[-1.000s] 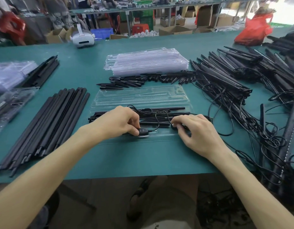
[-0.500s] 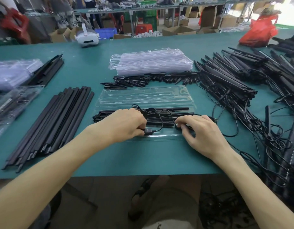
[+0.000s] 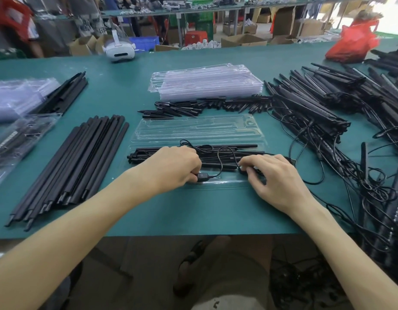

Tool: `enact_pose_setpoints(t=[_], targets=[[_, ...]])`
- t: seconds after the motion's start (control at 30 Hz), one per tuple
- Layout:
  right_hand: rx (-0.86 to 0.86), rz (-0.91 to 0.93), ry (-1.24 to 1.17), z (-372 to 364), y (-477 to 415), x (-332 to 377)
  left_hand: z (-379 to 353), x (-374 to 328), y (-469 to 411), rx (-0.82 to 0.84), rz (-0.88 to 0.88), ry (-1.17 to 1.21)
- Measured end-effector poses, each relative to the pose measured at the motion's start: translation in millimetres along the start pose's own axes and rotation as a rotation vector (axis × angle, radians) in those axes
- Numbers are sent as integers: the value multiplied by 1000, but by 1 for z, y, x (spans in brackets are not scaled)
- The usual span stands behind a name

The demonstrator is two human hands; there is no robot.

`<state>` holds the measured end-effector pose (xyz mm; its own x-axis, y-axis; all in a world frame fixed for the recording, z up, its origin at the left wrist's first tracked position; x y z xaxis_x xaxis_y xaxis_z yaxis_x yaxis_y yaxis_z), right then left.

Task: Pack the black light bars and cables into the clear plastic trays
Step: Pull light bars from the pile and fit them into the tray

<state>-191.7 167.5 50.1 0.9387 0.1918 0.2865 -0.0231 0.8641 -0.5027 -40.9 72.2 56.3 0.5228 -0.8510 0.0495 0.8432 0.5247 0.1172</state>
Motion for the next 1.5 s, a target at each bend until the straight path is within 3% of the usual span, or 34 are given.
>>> enact_pose_setpoints(t=[0.67,0.97,1.17,1.5], targets=[[-7,8,5,-1,0,-1,-6,-11,-18,252,24,-226],[-1,-2,10,-1,0,-2,-7,-19,-18,197,-22,-342],[9,-15,6,0,-1,0,-3,-19,-8,118,-32,-240],[22,-37,-5,1,0,0,0,-6,-3,155,-25,-57]])
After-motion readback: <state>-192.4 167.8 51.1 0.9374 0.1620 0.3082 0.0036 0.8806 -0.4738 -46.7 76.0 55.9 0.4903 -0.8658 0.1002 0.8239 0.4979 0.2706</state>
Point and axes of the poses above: each hand's wrist, its own y-axis away from the middle knuckle, its own z-axis out of the back of the hand, x = y × z, the point moved 10 cm from there along -y, towards the middle knuckle, and after that the axes turned 3 degrees about x, right-handed, at the moved point
